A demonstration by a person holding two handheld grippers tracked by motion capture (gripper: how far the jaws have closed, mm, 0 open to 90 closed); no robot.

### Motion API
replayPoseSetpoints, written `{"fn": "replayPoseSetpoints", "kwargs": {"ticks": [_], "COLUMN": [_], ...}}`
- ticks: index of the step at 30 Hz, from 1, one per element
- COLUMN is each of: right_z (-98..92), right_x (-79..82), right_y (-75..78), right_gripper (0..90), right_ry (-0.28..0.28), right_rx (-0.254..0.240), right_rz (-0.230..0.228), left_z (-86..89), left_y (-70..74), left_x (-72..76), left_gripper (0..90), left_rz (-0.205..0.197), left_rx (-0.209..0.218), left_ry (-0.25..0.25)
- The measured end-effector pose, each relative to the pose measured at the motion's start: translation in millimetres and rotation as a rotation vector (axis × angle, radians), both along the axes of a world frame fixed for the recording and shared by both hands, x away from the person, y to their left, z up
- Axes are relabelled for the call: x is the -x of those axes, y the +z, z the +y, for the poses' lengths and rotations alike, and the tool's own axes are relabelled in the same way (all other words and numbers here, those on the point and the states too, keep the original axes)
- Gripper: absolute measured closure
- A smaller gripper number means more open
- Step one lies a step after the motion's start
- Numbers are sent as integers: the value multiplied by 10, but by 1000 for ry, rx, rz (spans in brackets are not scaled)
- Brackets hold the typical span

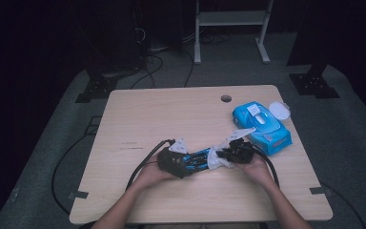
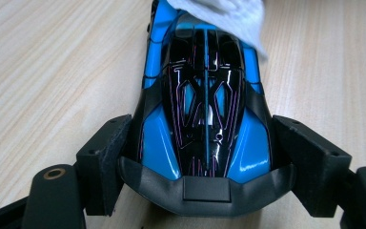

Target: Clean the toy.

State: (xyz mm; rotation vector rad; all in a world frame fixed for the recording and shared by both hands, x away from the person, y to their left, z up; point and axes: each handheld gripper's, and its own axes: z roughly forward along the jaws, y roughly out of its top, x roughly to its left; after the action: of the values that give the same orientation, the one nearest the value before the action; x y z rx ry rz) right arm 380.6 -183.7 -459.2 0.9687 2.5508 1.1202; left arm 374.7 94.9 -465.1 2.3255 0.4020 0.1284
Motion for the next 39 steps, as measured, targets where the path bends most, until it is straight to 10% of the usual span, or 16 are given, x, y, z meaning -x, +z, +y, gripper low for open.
{"fn": "replayPoseSetpoints", "kwargs": {"ticks": [39], "right_z": [487], "right_x": [211], "right_y": [119], "right_gripper": [831], "right_ry": [134], "right_rx": [-59], "right_rz": [-63], "left_z": [-19], "left_y": [10], "left_x": [19], "left_gripper": [243], "left_rz": [-17], "left_rx": [4], "left_ry": [5]}}
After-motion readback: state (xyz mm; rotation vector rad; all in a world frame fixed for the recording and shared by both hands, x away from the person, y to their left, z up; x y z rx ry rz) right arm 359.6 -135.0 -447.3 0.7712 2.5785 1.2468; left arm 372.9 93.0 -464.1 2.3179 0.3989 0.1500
